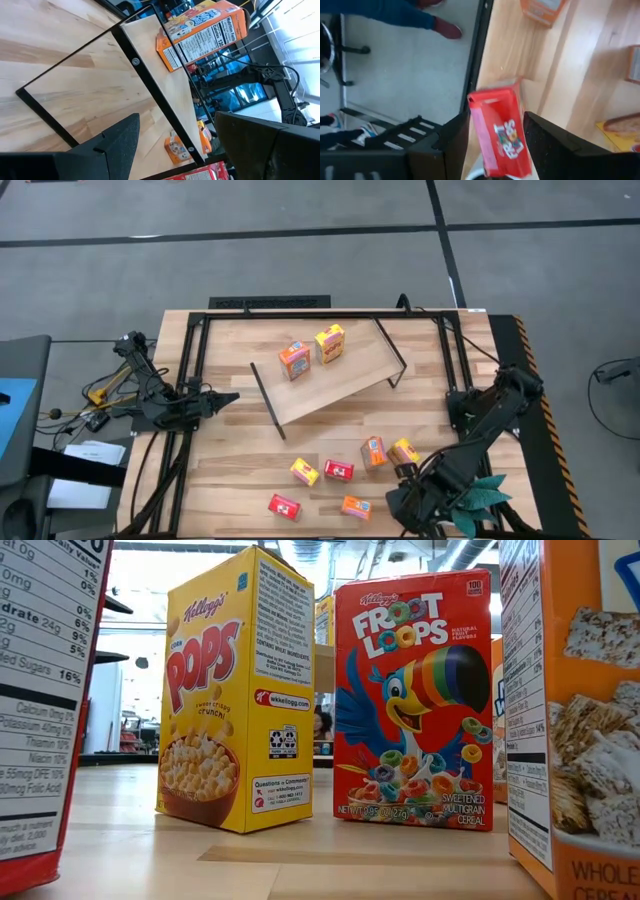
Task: Stack cereal on shelf
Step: Put the right red cereal box on the shelf
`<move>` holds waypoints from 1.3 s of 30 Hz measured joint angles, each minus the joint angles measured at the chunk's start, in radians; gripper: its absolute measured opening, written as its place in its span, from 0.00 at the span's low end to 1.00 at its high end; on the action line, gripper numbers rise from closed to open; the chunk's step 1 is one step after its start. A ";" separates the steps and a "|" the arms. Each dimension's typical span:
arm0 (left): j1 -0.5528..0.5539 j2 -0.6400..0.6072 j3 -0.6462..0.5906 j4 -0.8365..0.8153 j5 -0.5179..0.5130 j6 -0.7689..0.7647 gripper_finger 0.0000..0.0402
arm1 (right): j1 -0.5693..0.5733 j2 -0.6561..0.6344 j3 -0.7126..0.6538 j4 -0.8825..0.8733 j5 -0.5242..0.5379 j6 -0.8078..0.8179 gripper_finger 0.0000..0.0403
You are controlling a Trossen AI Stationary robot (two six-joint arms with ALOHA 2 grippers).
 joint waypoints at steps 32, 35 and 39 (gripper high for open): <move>-0.001 0.000 0.000 0.000 0.000 0.044 0.62 | 0.066 0.006 -0.045 0.023 0.130 0.051 0.83; -0.001 0.000 0.000 0.000 0.000 0.043 0.62 | 0.071 0.005 -0.060 0.024 0.131 0.052 0.82; -0.001 0.000 0.000 0.000 0.000 0.038 0.62 | 0.071 0.005 -0.086 0.036 0.132 0.048 0.82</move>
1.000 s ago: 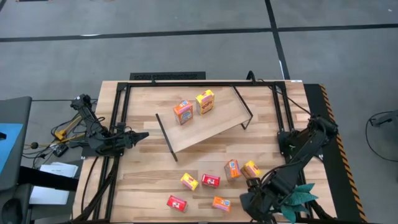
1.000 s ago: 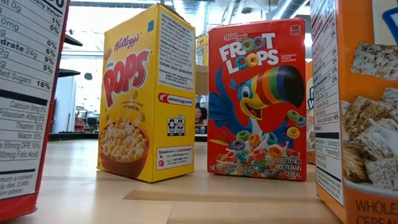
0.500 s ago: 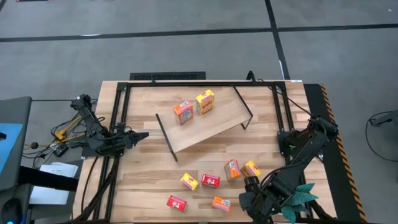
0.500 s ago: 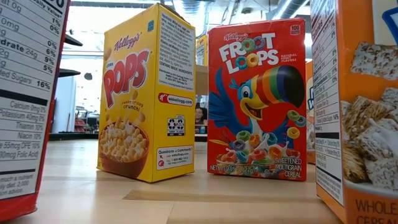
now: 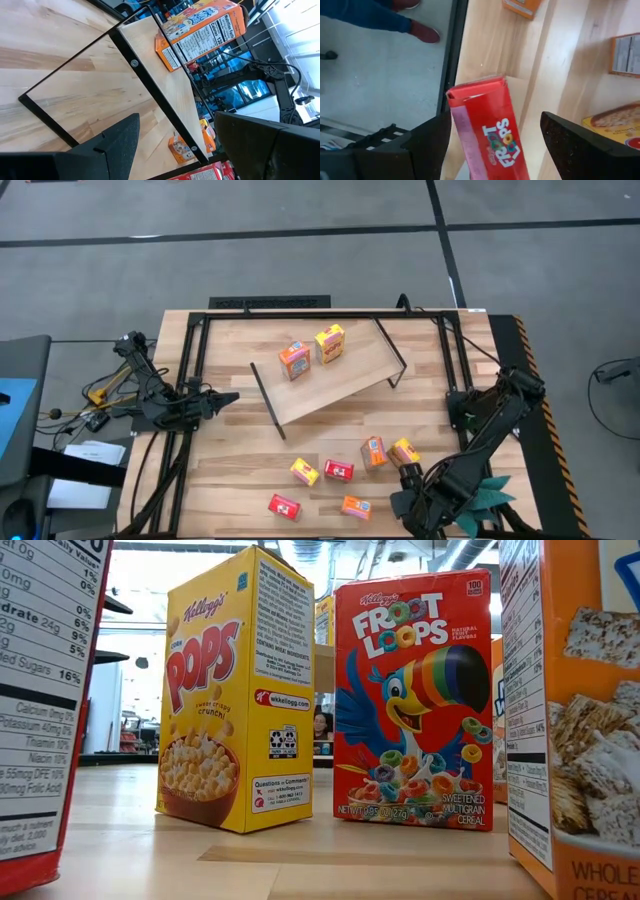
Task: Stack cereal on shelf
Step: Put the right red cereal box on the shelf
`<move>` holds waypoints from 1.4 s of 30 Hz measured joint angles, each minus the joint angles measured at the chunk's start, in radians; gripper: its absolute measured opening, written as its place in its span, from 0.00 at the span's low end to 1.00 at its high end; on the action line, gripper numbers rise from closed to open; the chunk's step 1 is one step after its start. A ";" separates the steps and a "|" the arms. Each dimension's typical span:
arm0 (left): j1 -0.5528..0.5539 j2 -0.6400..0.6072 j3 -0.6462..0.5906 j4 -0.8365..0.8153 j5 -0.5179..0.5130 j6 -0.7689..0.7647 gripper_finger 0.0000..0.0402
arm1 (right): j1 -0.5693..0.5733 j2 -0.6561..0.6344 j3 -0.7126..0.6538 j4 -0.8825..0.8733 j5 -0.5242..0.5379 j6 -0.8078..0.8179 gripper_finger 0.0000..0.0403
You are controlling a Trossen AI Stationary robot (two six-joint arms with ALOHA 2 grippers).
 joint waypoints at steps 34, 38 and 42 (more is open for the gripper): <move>0.001 0.000 0.000 0.000 -0.002 0.001 0.62 | -0.055 -0.017 -0.008 0.018 -0.051 0.041 0.34; 0.000 0.000 0.000 0.000 -0.002 0.002 0.62 | -0.095 -0.051 0.036 0.001 -0.056 -0.016 0.29; 0.000 0.000 0.000 0.000 -0.001 0.002 0.62 | -0.162 -0.114 0.100 -0.109 -0.055 -0.084 0.29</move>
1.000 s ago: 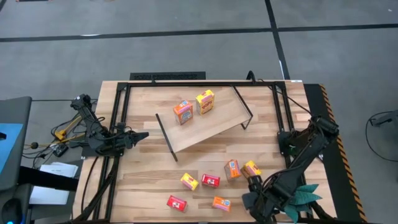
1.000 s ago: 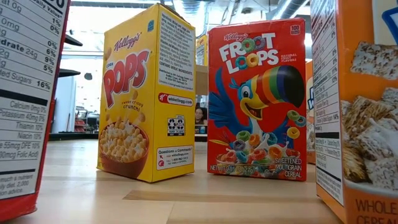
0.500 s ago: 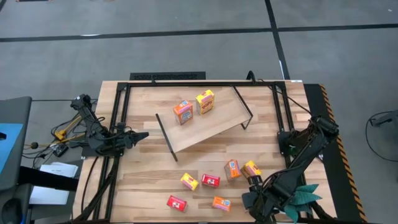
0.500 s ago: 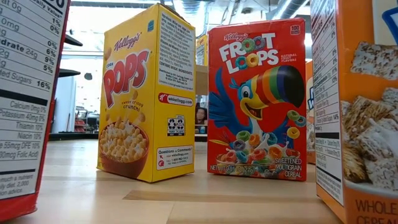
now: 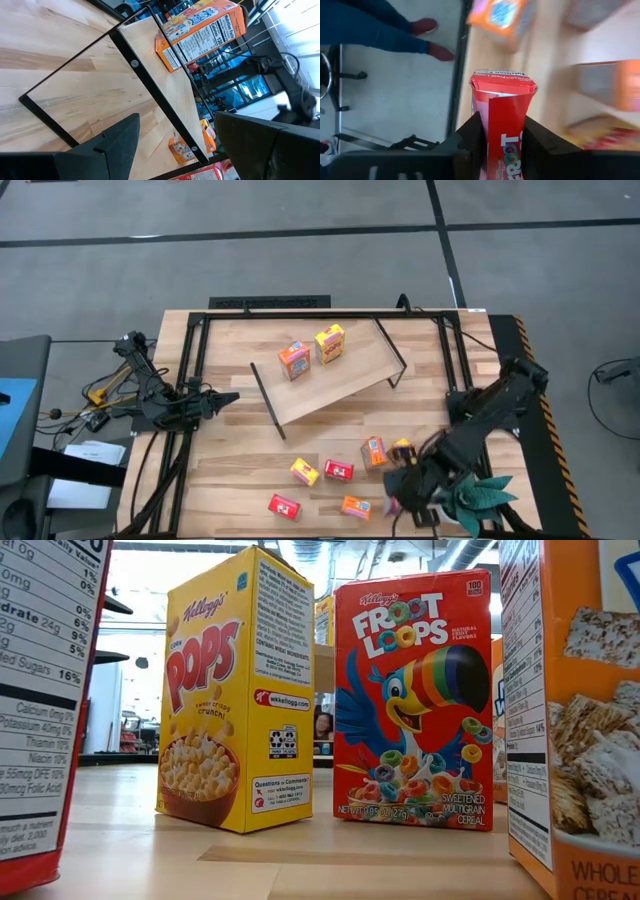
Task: Stack cereal on shelf
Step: Put the right red cereal box on the shelf
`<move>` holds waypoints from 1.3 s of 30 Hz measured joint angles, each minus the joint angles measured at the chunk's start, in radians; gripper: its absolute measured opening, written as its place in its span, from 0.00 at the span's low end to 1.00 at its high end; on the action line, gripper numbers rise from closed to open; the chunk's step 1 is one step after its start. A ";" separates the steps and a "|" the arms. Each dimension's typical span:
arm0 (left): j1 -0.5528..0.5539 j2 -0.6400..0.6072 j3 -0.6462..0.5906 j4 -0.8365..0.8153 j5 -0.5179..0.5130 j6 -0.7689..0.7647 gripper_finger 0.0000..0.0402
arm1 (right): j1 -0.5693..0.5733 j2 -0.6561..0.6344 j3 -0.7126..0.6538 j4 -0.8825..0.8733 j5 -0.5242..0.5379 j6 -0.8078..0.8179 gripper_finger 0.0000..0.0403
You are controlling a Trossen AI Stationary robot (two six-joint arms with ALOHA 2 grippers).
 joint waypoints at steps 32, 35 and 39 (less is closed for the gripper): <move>0.000 0.000 0.000 -0.001 -0.083 -0.065 0.62 | -1.133 -0.021 0.350 -0.297 0.193 -1.502 0.31; 0.000 0.000 0.000 -0.001 -0.088 -0.065 0.62 | -1.157 0.016 0.381 -0.289 0.141 -1.519 0.31; 0.000 0.000 0.000 -0.002 -0.099 -0.062 0.62 | -1.150 0.051 0.411 -0.292 0.131 -1.560 0.33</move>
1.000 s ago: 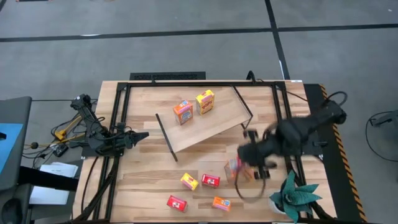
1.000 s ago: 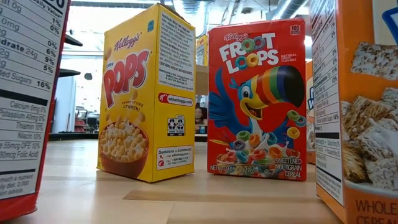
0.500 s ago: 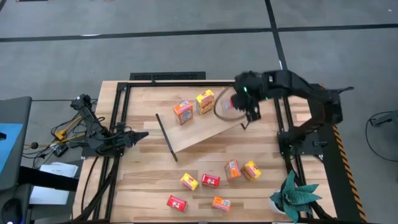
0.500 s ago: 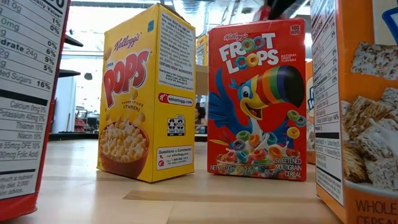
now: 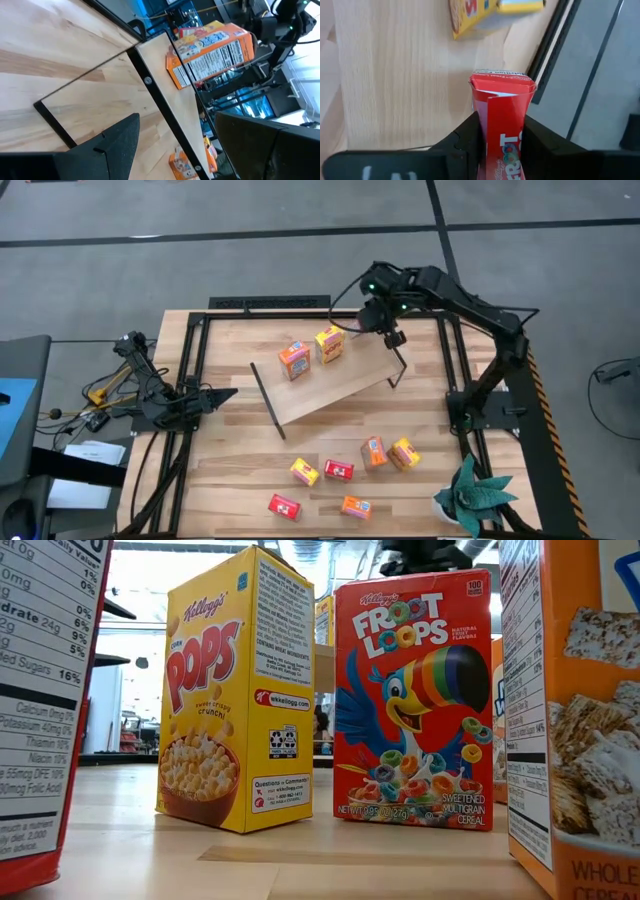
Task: Stack cereal on shelf
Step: Put the right red cereal box on the shelf
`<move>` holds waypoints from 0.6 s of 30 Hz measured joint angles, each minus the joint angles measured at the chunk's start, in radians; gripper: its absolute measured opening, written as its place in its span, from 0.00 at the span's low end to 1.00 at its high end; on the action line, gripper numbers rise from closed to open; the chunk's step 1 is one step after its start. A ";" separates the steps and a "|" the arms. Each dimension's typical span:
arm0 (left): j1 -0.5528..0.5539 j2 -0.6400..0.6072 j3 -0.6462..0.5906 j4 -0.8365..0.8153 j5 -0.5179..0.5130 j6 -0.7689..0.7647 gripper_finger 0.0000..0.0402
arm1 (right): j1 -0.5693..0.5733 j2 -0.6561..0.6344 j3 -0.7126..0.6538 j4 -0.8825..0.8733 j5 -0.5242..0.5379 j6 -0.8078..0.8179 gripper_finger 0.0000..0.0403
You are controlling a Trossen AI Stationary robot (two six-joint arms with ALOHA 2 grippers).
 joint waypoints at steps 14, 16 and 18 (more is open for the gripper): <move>0.000 0.000 0.000 -0.025 -0.007 -0.002 0.62 | 0.046 0.049 0.005 -0.052 0.007 0.018 0.32; 0.000 0.000 0.000 -0.024 -0.008 0.002 0.62 | 0.056 0.049 0.005 -0.054 0.016 0.023 0.33; 0.000 0.000 0.000 -0.025 -0.013 0.007 0.62 | 0.063 0.049 0.005 -0.057 0.030 0.029 0.35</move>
